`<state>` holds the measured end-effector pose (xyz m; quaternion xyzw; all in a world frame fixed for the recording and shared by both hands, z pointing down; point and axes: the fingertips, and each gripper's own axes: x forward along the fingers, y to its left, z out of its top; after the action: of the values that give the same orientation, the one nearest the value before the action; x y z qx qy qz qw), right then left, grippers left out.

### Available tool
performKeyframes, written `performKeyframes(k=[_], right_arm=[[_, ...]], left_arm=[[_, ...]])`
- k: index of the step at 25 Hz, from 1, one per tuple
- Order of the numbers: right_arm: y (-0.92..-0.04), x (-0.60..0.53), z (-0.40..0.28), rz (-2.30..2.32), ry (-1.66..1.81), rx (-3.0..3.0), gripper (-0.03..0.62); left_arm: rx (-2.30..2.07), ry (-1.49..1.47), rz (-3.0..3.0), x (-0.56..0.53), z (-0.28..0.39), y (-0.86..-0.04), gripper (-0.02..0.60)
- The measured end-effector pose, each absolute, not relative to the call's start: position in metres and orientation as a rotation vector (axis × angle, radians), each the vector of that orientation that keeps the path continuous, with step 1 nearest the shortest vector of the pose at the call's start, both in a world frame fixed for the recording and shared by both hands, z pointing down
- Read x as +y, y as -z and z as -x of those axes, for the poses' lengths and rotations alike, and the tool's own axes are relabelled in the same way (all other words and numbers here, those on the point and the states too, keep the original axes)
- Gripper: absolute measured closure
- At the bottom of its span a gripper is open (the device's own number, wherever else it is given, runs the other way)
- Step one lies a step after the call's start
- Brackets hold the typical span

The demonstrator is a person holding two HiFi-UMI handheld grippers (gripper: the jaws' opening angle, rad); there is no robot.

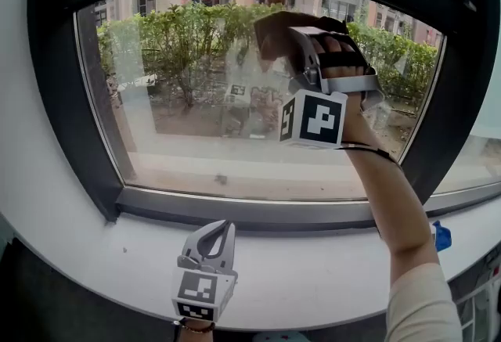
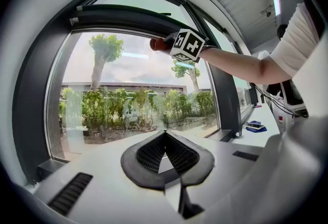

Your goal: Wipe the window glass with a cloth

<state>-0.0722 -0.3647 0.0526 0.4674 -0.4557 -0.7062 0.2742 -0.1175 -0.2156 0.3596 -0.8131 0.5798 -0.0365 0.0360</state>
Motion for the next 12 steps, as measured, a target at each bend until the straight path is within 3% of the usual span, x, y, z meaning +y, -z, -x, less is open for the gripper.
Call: performKeyframes(k=[12], right_arm=[[-0.103,-0.366,0.073,-1.287,1.814,-1.341,0.534]], left_arm=[[1.776,0.099,2.507,-0.225,0.135,-0.372,0.561]])
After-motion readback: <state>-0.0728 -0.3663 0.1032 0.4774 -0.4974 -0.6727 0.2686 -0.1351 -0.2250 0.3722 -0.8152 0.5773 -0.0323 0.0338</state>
